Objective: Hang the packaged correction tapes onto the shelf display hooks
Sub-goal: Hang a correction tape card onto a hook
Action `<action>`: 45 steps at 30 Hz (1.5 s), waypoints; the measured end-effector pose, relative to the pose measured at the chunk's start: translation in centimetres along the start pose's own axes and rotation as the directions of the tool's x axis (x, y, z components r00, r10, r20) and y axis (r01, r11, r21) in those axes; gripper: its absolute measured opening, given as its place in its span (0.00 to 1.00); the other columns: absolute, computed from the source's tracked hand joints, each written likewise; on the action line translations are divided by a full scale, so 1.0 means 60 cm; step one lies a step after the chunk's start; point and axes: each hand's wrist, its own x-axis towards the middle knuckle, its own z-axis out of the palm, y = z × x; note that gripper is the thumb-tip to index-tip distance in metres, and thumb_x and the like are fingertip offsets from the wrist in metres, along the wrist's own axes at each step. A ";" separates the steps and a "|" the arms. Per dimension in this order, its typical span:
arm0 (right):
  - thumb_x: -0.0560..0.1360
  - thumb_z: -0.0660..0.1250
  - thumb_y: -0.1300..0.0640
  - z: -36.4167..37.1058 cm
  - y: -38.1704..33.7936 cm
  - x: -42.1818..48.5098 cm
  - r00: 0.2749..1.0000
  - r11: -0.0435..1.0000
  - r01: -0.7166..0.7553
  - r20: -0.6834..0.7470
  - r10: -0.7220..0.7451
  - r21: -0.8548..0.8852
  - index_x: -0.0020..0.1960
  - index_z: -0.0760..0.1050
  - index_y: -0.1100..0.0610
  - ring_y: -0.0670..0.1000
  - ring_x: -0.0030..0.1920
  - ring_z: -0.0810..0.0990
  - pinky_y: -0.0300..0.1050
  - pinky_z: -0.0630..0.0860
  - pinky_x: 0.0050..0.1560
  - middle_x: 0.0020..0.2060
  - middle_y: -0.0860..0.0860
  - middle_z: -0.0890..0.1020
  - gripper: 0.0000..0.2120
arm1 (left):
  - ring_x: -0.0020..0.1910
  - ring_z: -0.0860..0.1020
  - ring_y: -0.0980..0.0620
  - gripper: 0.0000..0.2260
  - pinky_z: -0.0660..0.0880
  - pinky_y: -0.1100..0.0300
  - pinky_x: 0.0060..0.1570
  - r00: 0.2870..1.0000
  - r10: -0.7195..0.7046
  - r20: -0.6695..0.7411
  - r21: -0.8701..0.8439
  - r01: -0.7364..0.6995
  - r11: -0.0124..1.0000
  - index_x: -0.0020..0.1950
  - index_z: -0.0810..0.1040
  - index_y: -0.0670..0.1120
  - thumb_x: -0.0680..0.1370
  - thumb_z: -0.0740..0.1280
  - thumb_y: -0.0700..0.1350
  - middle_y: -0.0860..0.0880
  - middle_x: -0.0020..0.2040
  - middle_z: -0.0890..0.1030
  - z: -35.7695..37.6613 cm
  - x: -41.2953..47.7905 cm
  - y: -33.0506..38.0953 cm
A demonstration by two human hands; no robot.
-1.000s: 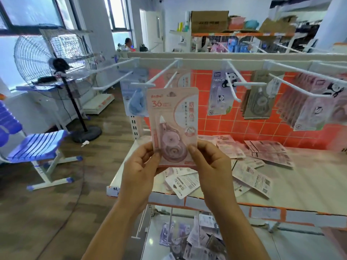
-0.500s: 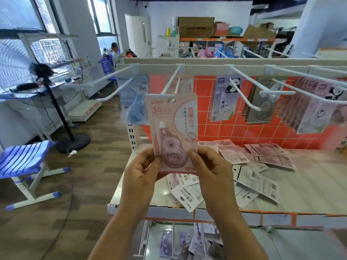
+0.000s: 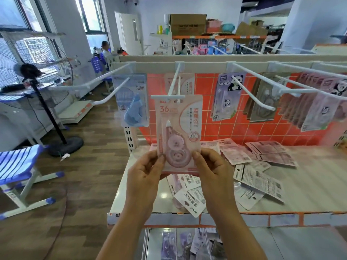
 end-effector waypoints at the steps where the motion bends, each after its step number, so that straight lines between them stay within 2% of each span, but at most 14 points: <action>1: 0.77 0.66 0.57 0.003 0.003 0.005 1.000 1.000 -0.008 -0.003 0.008 -0.002 0.45 0.81 0.52 0.51 0.44 0.84 0.50 0.81 0.47 0.40 0.49 0.85 0.05 | 0.44 0.84 0.51 0.06 0.80 0.63 0.40 1.000 -0.011 -0.008 0.001 0.011 1.000 0.50 0.80 0.45 0.78 0.64 0.38 0.49 0.43 0.85 0.000 0.008 -0.003; 6: 0.76 0.67 0.53 0.023 0.022 0.041 0.996 0.997 -0.050 -0.075 0.046 -0.061 0.40 0.80 0.47 0.48 0.39 0.81 0.59 0.80 0.46 0.36 0.48 0.84 0.07 | 0.42 0.83 0.52 0.04 0.79 0.63 0.39 0.996 -0.067 -0.058 0.028 0.069 0.997 0.48 0.81 0.45 0.78 0.67 0.42 0.47 0.43 0.85 0.001 0.054 -0.015; 12: 0.75 0.68 0.50 0.048 0.048 0.126 0.985 0.988 -0.092 -0.157 0.072 -0.123 0.39 0.80 0.47 0.51 0.40 0.81 0.61 0.79 0.48 0.35 0.46 0.83 0.07 | 0.44 0.83 0.52 0.05 0.79 0.61 0.41 0.995 -0.073 -0.060 0.110 0.079 0.991 0.49 0.80 0.46 0.78 0.67 0.46 0.47 0.45 0.84 0.021 0.139 -0.031; 16: 0.76 0.66 0.49 0.060 0.062 0.189 0.980 0.974 -0.081 -0.196 0.038 -0.213 0.44 0.82 0.54 0.50 0.39 0.80 0.51 0.79 0.43 0.36 0.48 0.83 0.10 | 0.45 0.84 0.49 0.11 0.81 0.54 0.46 0.994 -0.099 -0.049 0.198 0.107 0.974 0.52 0.80 0.41 0.78 0.67 0.49 0.45 0.47 0.84 0.041 0.210 -0.047; 19: 0.77 0.65 0.48 0.062 0.070 0.227 0.978 0.942 -0.097 -0.206 0.030 -0.321 0.47 0.80 0.60 0.45 0.35 0.75 0.39 0.69 0.37 0.35 0.47 0.79 0.15 | 0.45 0.83 0.46 0.10 0.82 0.52 0.47 0.993 -0.100 -0.070 0.226 0.113 0.968 0.48 0.79 0.42 0.78 0.67 0.49 0.44 0.45 0.84 0.056 0.242 -0.051; 22: 0.77 0.65 0.46 0.059 0.074 0.242 0.984 0.915 -0.104 -0.173 0.038 -0.390 0.49 0.80 0.60 0.49 0.39 0.77 0.43 0.70 0.42 0.37 0.47 0.79 0.16 | 0.43 0.83 0.46 0.08 0.81 0.50 0.48 0.990 -0.078 -0.121 0.229 0.104 0.968 0.41 0.78 0.47 0.77 0.69 0.50 0.47 0.40 0.83 0.061 0.252 -0.054; 25: 0.78 0.64 0.51 0.041 0.087 0.228 0.992 0.801 -0.029 -0.117 -0.052 -0.599 0.54 0.81 0.59 0.53 0.47 0.81 0.40 0.67 0.42 0.46 0.53 0.84 0.13 | 0.43 0.82 0.47 0.05 0.80 0.46 0.52 0.985 -0.121 -0.120 0.237 0.147 0.960 0.46 0.78 0.47 0.77 0.69 0.48 0.48 0.41 0.82 0.054 0.244 -0.084; 27: 0.78 0.63 0.55 0.024 0.102 0.208 0.993 0.707 0.014 -0.073 -0.093 -0.707 0.56 0.81 0.58 0.54 0.48 0.82 0.39 0.66 0.40 0.49 0.54 0.85 0.11 | 0.46 0.82 0.47 0.11 0.79 0.48 0.54 0.983 -0.154 -0.101 0.356 0.181 0.917 0.54 0.78 0.44 0.75 0.68 0.47 0.47 0.45 0.83 0.050 0.224 -0.109; 29: 0.78 0.63 0.56 0.008 0.121 0.185 0.997 0.615 0.032 -0.022 -0.080 -0.788 0.57 0.80 0.57 0.54 0.49 0.81 0.40 0.68 0.42 0.50 0.53 0.84 0.11 | 0.50 0.80 0.50 0.15 0.76 0.56 0.54 0.983 -0.177 -0.040 0.541 0.170 0.824 0.60 0.77 0.44 0.75 0.68 0.47 0.47 0.54 0.83 0.049 0.199 -0.130; 33: 0.77 0.65 0.59 -0.018 0.160 0.140 0.997 0.489 0.074 0.082 -0.006 -0.869 0.61 0.78 0.54 0.54 0.54 0.81 0.45 0.75 0.53 0.53 0.53 0.84 0.13 | 0.60 0.77 0.49 0.20 0.71 0.56 0.61 0.959 -0.218 0.180 0.851 -0.041 0.524 0.68 0.73 0.45 0.77 0.68 0.48 0.47 0.65 0.77 0.054 0.153 -0.168; 36: 0.75 0.64 0.62 -0.035 0.185 0.109 0.986 0.396 0.111 0.150 0.067 -0.911 0.56 0.79 0.54 0.57 0.55 0.79 0.51 0.76 0.52 0.51 0.53 0.83 0.12 | 0.64 0.74 0.46 0.24 0.69 0.54 0.62 0.921 -0.293 0.257 0.919 -0.139 0.369 0.71 0.68 0.46 0.77 0.69 0.49 0.45 0.67 0.75 0.057 0.130 -0.194; 39: 0.75 0.62 0.61 -0.053 0.206 0.082 0.962 0.261 0.143 0.196 0.189 -0.955 0.57 0.75 0.53 0.55 0.64 0.70 0.56 0.68 0.59 0.57 0.50 0.75 0.12 | 0.59 0.76 0.44 0.25 0.74 0.50 0.59 0.906 -0.357 0.227 0.935 -0.101 0.339 0.71 0.66 0.47 0.76 0.69 0.50 0.44 0.61 0.78 0.059 0.112 -0.213; 42: 0.77 0.61 0.60 -0.067 0.216 0.068 0.949 0.273 0.131 0.200 0.244 -0.953 0.69 0.67 0.50 0.54 0.74 0.55 0.65 0.55 0.70 0.69 0.48 0.65 0.21 | 0.61 0.75 0.45 0.24 0.73 0.51 0.60 0.935 -0.314 0.168 0.932 -0.047 0.359 0.71 0.68 0.48 0.77 0.67 0.50 0.46 0.63 0.77 0.057 0.096 -0.217; 45: 0.77 0.61 0.60 -0.080 0.213 0.066 0.956 0.344 0.078 0.168 0.240 -0.936 0.72 0.64 0.50 0.53 0.76 0.54 0.63 0.53 0.72 0.74 0.48 0.62 0.24 | 0.63 0.73 0.47 0.19 0.70 0.54 0.62 0.961 -0.233 0.151 0.890 -0.029 0.455 0.70 0.70 0.47 0.79 0.64 0.47 0.47 0.66 0.75 0.057 0.080 -0.206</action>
